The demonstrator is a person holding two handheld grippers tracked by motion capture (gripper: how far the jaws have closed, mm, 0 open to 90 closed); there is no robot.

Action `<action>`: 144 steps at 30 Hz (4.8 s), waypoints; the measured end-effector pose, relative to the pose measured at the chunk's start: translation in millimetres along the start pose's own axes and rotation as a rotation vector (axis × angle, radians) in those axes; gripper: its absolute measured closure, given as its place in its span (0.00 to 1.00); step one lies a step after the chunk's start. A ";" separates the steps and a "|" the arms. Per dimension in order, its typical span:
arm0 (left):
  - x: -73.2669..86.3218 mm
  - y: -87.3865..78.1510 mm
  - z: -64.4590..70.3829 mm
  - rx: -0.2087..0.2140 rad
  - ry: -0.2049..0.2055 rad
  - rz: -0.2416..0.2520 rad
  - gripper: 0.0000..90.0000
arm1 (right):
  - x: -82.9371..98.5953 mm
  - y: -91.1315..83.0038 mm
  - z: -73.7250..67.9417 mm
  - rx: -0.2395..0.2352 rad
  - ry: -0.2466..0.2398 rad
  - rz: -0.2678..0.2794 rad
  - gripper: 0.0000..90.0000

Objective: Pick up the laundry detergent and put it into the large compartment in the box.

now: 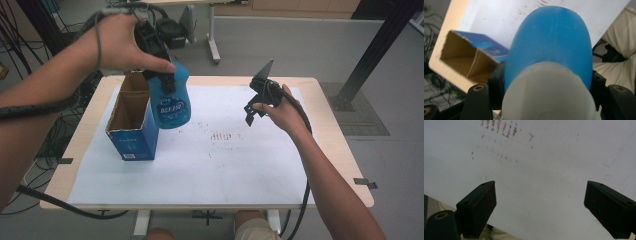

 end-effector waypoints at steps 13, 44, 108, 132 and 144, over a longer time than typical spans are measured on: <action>9.8 -53.9 -45.4 -0.011 -0.399 0.061 0.42 | 7.1 -8.4 14.5 -0.006 -0.003 0.010 0.12; 63.4 -55.7 -111.8 -0.085 -0.929 0.000 0.42 | 8.4 -7.1 10.0 -0.025 -0.022 0.019 0.12; 86.7 112.3 -121.2 -0.038 -1.047 -0.070 0.42 | 5.7 9.3 1.3 -0.005 -0.042 0.006 0.12; 81.5 168.6 -103.9 -0.039 -1.018 -0.083 0.42 | 6.7 10.5 -3.4 -0.002 -0.057 0.007 0.12; 80.8 192.3 -96.0 -0.042 -1.009 -0.069 0.42 | 4.1 12.7 -6.4 0.002 -0.059 -0.005 0.12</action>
Point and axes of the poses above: each handheld gripper's, and its own axes: y roughly forward along the jaws, x roughly out of its underside, z roughly to its right, the point moved 5 cm from there along y, roughly forward along the jaws, and after that the axes turned 5 degrees about y, right-handed, at the moved point
